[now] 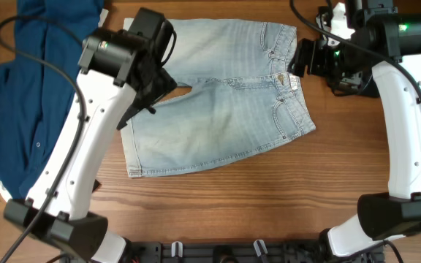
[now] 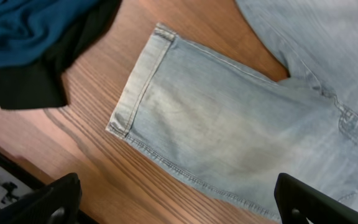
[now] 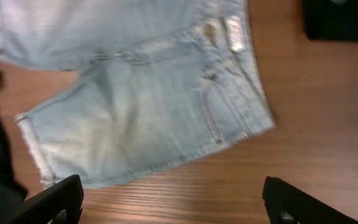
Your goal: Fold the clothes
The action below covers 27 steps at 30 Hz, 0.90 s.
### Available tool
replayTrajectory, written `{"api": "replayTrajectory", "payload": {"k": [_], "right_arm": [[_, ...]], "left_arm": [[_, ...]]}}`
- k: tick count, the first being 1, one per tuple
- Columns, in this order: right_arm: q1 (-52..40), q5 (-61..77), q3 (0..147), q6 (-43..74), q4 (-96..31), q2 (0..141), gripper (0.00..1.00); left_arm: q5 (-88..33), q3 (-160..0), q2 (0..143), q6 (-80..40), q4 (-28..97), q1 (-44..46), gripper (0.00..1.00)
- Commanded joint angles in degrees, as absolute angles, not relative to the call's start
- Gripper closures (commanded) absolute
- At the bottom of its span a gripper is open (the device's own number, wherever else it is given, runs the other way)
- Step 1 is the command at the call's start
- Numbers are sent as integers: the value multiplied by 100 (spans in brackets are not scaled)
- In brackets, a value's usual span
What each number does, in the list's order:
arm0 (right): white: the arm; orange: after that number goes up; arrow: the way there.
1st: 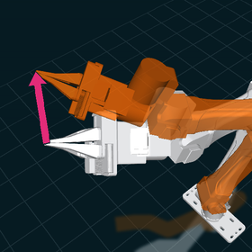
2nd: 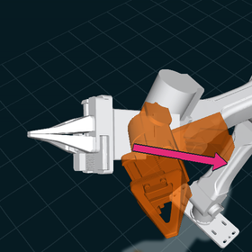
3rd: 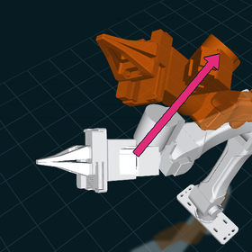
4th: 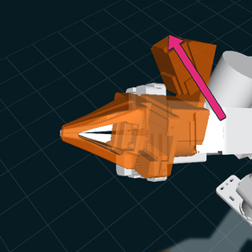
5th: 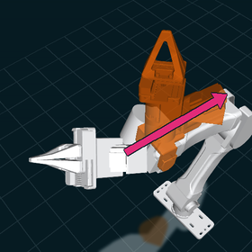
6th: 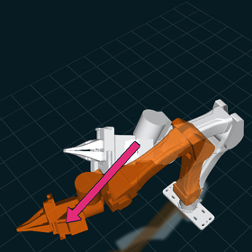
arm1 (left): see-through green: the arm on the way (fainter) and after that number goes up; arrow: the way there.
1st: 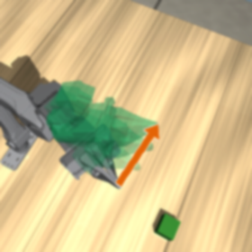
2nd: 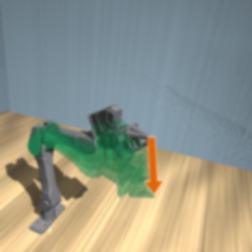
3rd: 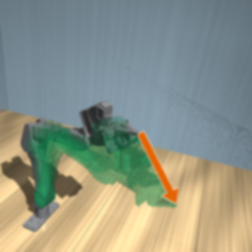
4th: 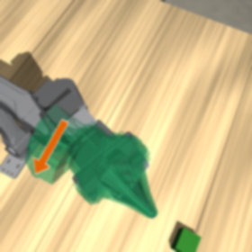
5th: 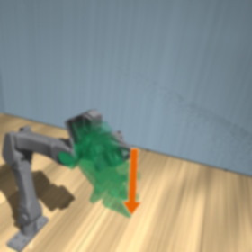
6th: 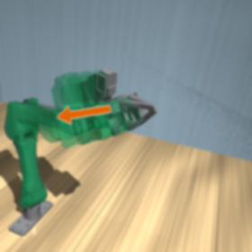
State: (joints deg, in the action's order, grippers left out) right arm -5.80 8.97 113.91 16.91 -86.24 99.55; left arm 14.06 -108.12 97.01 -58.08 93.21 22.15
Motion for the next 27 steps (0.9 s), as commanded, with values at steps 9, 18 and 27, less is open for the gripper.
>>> {"api": "replayTrajectory", "payload": {"k": [9, 18, 27], "right_arm": [[-585, 257, 10184, 2296, -8388, 9756, 7], [-585, 493, 9616, 1850, -7839, 9749, 7], [-858, 729, 9513, 1511, -7533, 9749, 8]], "left_arm": [[1304, -8543, 9550, -7057, 8449, 2110, 1], [342, -6090, 8680, -7146, 6785, 1835, 6], [346, -4480, 7850, -7577, 5334, 1691, 26]]}}
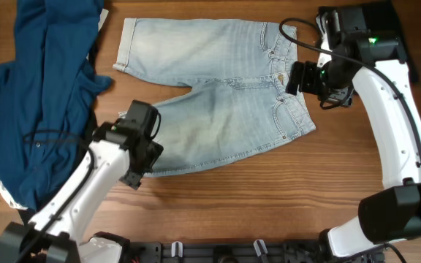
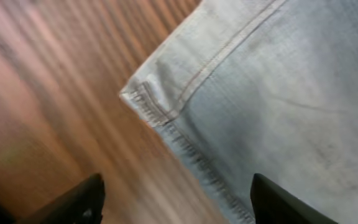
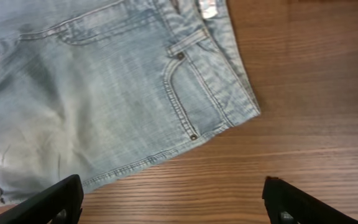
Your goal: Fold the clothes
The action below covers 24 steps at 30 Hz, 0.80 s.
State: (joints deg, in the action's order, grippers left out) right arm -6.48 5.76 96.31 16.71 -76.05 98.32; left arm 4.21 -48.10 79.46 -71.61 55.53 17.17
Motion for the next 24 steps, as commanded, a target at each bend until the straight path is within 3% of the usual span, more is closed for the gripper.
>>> {"api": "replayTrajectory", "payload": {"k": [1, 15, 21, 24], "right_arm": [[-923, 729, 9452, 1527, -7502, 9749, 8], [-1205, 727, 8687, 1708, -6938, 9749, 9], [-1205, 628, 8687, 1776, -6995, 9749, 9], [-1205, 576, 8687, 1975, -7057, 9749, 9]], "left_arm": [[355, -4381, 7854, -7736, 5308, 1691, 26], [1297, -3500, 7854, -8167, 3977, 1691, 36], [1382, -3321, 7854, -8162, 3767, 1686, 63], [1380, -3256, 7861, -8145, 3763, 1686, 66]]}}
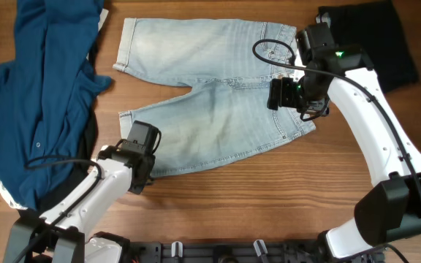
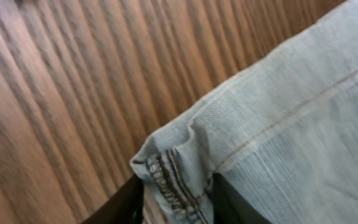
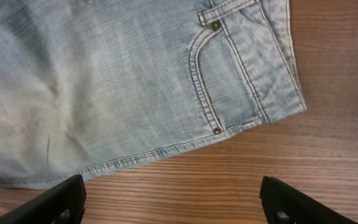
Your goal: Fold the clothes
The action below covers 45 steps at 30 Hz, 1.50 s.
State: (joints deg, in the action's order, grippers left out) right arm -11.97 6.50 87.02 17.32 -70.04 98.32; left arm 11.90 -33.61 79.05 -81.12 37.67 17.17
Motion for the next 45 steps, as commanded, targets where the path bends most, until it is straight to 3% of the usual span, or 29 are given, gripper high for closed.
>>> {"api": "replayTrajectory", "payload": {"k": [1, 7, 9, 10, 17, 23, 35, 37, 40, 42, 44, 45], "right_arm": [[-1205, 572, 8685, 2016, -7065, 9749, 10], [-1205, 563, 8477, 2276, -6945, 9749, 10], [-1205, 552, 8263, 2510, -6853, 9749, 10], [-1205, 554, 8090, 2655, -6761, 9749, 10], [-1203, 471, 7050, 3221, -6001, 9749, 19], [-1203, -574, 6495, 3815, -5474, 9749, 26], [-1142, -797, 5402, 3839, -3754, 9773, 39], [-1083, -799, 5321, 3874, -3614, 9806, 44], [-1009, -775, 5201, 3905, -3514, 9898, 60], [-1009, -770, 5157, 3900, -3559, 9948, 73], [-1009, -749, 5148, 3909, -3649, 9950, 96], [-1009, -705, 5148, 3916, -3677, 9950, 96]], "left_arm": [[1382, -3212, 7878, -8145, 3741, 1686, 67], [1380, -2884, 8171, -8143, 3041, 1684, 70], [1378, -2882, 8228, -8114, 2919, 1684, 83], [1380, -2884, 8230, -8049, 2882, 1684, 96], [1441, -2884, 8224, -7797, 2853, 1684, 96], [1461, -2884, 8149, -7802, 2965, 1549, 96], [1356, -2884, 8143, -7802, 2908, 1380, 96], [1358, -2884, 8143, -7802, 2908, 1380, 96], [1354, -2888, 8143, -7800, 2856, 1361, 96], [1350, -2939, 8112, -7795, 2823, 1358, 96], [1332, -3037, 8038, -7529, 2818, 1358, 96], [1332, -3092, 7999, -7347, 2821, 1361, 96]]}}
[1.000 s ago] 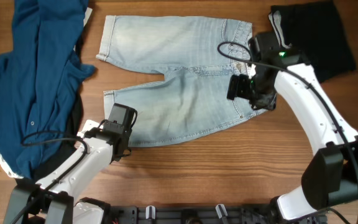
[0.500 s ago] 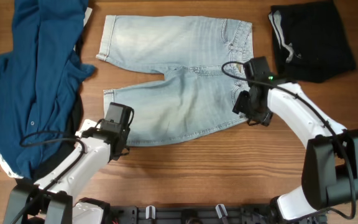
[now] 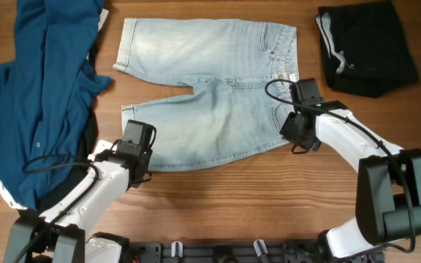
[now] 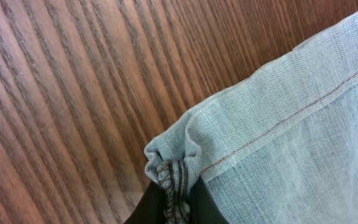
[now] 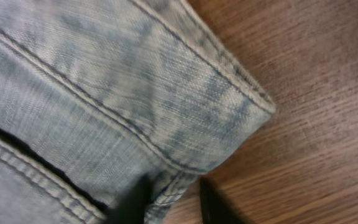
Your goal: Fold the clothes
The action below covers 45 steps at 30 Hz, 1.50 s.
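Note:
Light-blue denim shorts [image 3: 210, 109] lie flat in the middle of the wooden table, waistband to the right. My left gripper [image 3: 134, 155] is down at the near left hem corner. The left wrist view shows this gripper [image 4: 174, 205] shut on the bunched hem of the shorts [image 4: 303, 124]. My right gripper [image 3: 298, 140] is low at the near waistband corner. In the right wrist view the gripper [image 5: 176, 202] has its dark fingers closed in on the corner seam of the shorts [image 5: 104, 93], one over the cloth, one against the wood.
A crumpled blue shirt [image 3: 35, 95] covers the table's left side, with dark cloth under its near edge. A folded black garment [image 3: 368, 47] with a grey drawstring lies at the far right. Bare wood [image 3: 254, 197] runs along the front.
The left fingers, then close around the hem corner, now pinch it. The right gripper, then wide open above the pocket, is now down at the waistband corner with fingers closed on it.
Both grippers were open and high over the shorts. The left one then stood low by the near left hem corner and the right one over the pocket side. After that the left fingers straddled the hem; now each gripper pinches its corner.

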### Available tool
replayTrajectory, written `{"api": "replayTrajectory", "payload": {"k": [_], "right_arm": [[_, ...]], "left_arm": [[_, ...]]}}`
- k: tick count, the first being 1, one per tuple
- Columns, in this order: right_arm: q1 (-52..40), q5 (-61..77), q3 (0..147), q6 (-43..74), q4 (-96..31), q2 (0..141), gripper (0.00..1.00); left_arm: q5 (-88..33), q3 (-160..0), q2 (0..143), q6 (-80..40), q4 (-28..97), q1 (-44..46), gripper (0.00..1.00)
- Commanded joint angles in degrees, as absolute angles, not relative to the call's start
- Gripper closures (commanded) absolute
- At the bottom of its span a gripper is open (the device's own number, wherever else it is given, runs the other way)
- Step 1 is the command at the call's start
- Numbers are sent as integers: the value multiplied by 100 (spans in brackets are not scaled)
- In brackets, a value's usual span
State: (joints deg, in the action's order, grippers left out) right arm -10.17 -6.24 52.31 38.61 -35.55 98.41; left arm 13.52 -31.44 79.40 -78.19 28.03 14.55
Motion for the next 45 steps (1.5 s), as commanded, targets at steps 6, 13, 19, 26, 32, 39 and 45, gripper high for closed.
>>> {"api": "replayTrajectory", "payload": {"k": [6, 13, 19, 26, 32, 39, 45], "right_arm": [[-847, -301, 5155, 3865, -3710, 9887, 96], [-432, 193, 5570, 3201, -4676, 8825, 96], [-38, 244, 6069, 2862, -5933, 7229, 96], [-3, 397, 6097, 3000, -6816, 6080, 94], [-3, 360, 6003, 3098, -6552, 6237, 92], [99, 209, 5975, 3148, -5937, 7155, 94], [445, 193, 5977, 3138, -5426, 7968, 96]], "left_arm": [[1339, -3640, 7588, -6016, 2958, 1352, 96], [1704, -4943, 6764, -5548, 4508, 1170, 96], [1896, -5972, 5944, -5546, 5710, 1173, 96], [1872, -6294, 5089, -5557, 6556, 1177, 96], [2010, -6292, 4969, -5566, 6123, 1177, 96], [2152, -6292, 6095, -4810, 4351, 1177, 96], [2108, -6292, 7717, -4770, 2617, 1177, 96]]}}
